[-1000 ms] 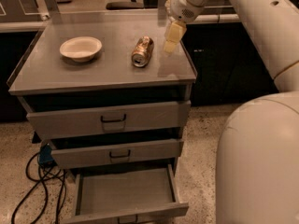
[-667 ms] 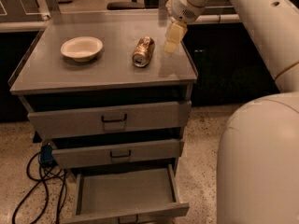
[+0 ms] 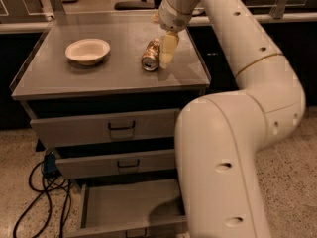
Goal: Place orange can into bottom drawer
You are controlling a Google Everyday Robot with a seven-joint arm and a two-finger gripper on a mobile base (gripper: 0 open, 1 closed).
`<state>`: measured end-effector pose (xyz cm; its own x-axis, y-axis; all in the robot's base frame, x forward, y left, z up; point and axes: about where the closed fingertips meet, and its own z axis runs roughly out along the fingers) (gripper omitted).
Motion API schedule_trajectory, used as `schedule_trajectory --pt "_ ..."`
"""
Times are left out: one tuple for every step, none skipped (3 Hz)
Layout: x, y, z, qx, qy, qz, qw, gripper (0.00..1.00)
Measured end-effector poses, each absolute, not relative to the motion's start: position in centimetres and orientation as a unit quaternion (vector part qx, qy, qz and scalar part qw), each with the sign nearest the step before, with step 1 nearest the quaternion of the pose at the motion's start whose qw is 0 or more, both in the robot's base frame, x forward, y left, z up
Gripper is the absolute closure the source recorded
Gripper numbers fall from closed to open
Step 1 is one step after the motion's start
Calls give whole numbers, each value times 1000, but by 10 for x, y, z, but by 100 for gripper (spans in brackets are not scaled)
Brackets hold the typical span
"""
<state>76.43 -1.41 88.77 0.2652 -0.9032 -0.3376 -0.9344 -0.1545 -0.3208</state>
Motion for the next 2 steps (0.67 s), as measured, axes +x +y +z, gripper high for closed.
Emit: schedule_trajectory --pt "781 16 870 -773 575 63 260 0" --pt "790 19 876 -768 574 56 279 0"
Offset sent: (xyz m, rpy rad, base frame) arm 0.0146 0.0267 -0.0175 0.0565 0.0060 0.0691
